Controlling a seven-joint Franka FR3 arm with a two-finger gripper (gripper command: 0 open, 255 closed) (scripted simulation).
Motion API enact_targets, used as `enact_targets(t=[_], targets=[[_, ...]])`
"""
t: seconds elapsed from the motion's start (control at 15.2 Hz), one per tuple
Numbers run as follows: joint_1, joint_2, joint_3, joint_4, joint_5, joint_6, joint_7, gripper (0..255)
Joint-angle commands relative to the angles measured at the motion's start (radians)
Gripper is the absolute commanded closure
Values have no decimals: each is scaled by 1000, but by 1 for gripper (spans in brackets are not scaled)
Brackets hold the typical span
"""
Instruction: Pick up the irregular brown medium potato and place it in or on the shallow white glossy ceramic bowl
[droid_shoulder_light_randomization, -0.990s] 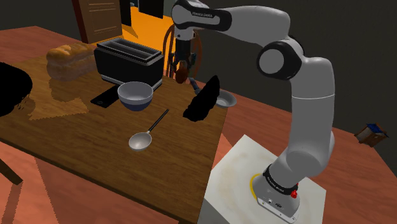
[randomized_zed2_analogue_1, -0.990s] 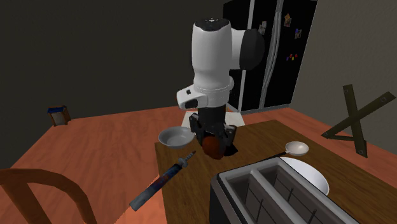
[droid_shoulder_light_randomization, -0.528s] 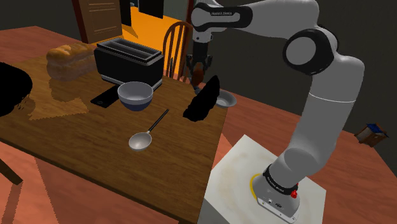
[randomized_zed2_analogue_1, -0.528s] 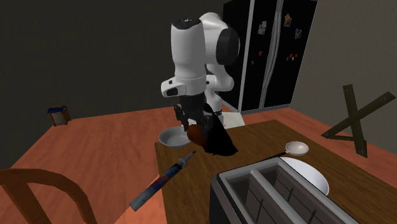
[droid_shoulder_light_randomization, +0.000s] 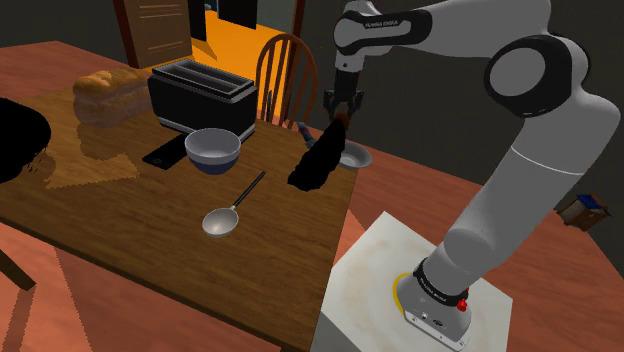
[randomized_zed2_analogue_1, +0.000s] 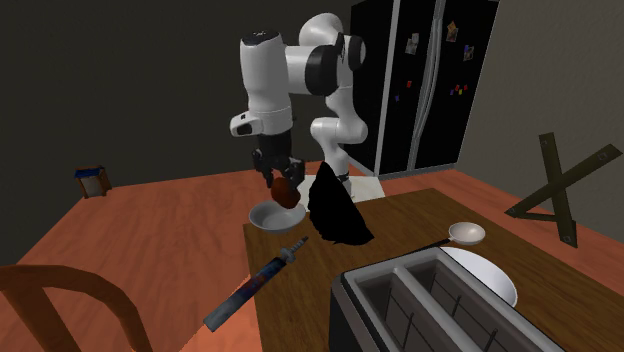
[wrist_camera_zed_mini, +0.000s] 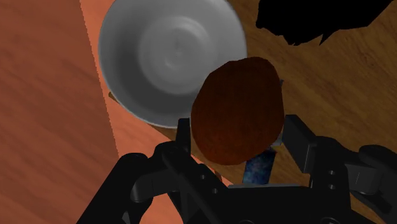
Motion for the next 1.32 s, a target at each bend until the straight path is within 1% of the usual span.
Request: enact_targets(t=[0.0, 0.13, 1.12, 1.25], targets=[[-21, -50, -17, -66, -6, 16, -38, 255], [-48, -101, -42, -126, -16, 26, -87, 255], [-49, -43, -43, -261, -14, 219, -85, 255], [-49, -39, -43, -267, -13, 229, -85, 255]])
